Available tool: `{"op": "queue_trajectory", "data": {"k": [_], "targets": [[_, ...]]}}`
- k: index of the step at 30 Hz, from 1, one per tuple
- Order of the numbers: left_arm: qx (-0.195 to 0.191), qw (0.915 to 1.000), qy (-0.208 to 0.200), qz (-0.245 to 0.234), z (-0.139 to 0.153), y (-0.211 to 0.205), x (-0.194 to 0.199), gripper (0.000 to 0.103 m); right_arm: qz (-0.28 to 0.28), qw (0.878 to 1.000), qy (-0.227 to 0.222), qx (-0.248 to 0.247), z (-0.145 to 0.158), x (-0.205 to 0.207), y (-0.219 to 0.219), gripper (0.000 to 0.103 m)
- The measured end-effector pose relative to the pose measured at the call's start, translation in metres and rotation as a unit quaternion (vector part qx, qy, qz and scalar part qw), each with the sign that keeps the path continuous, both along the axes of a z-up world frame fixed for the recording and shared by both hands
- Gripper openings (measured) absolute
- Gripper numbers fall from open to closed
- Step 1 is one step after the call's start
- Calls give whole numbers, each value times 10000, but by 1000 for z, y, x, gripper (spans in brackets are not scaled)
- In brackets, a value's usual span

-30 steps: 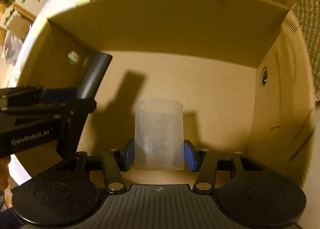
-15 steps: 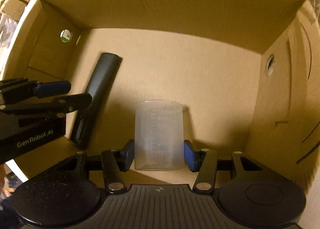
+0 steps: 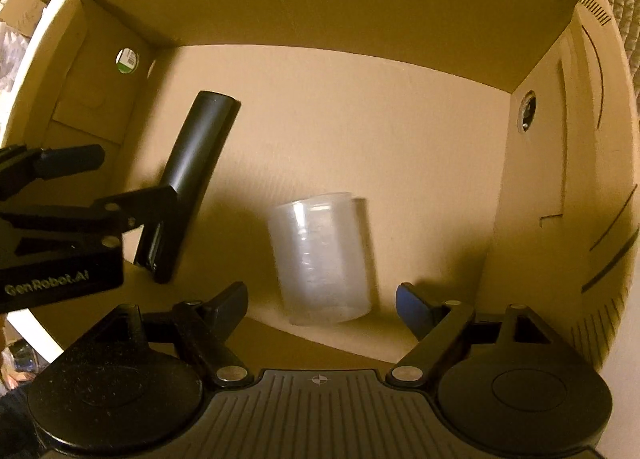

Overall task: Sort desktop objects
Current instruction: 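Lower and release the remote with the left tool while the right tool releases the cup, then withdraw both open tools from the box back toward the table items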

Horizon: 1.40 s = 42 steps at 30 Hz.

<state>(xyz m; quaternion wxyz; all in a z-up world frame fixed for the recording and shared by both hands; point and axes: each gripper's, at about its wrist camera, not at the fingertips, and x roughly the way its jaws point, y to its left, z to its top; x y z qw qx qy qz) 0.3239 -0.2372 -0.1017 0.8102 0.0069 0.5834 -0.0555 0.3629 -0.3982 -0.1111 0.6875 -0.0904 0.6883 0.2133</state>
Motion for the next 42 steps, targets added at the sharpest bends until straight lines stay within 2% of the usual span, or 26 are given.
{"op": "queue_trajectory", "data": {"k": [7, 11, 16, 23, 27, 35, 42], "targets": [[26, 9999, -103, -43, 12, 1, -4, 87, -41, 9998, -166, 107, 19, 0, 4, 84], [47, 9998, -171, -58, 22, 1, -9, 89, -31, 9994, -244, 227, 34, -5, 3, 90], [-17, 9996, -281, -59, 37, 4, -18, 93, -38, 9986, -432, 297, 41, -21, 11, 90], [-100, 9987, -497, -20, 58, 9, -32, 93, -193, 9957, -800, 428, 60, -34, 7, 90], [-119, 9978, -646, -62, 68, 8, -39, 96, -397, 9925, -1044, 488, 59, -46, 9, 90], [-170, 9954, -924, -168, 86, 9, -55, 96, -822, 9841, -1459, 588, 79, -63, -5, 90], [-208, 9926, -1175, -237, 103, 14, -70, 99, -994, 9794, -1641, 628, 87, -77, -2, 90]]}}
